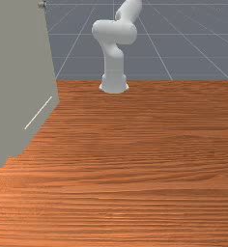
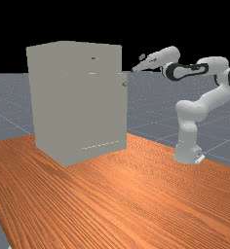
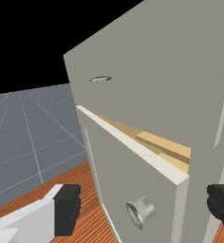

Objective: Open the cabinet door

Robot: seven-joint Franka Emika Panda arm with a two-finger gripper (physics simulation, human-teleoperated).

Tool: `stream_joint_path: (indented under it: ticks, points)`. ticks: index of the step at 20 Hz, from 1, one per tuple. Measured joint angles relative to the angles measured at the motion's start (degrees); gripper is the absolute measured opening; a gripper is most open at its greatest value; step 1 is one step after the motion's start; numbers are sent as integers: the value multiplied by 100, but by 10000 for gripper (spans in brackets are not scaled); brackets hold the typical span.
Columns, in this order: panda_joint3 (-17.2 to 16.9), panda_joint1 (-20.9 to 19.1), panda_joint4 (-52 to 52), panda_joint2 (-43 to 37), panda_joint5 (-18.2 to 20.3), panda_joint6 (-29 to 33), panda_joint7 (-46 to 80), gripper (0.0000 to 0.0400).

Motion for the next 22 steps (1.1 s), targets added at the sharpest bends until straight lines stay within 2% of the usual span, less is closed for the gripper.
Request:
stream_joint_path:
  ticks: [6,15,17,22]
  points:
    - [-367,118,-52,568,2,691,-119,400]
    - [-319,203,-558,458,-126,1074,-32,400]
    - [86,205,-690,354,-121,1055,237,400]
    - [1401,258,-812,278,-37,1010,1151,400]
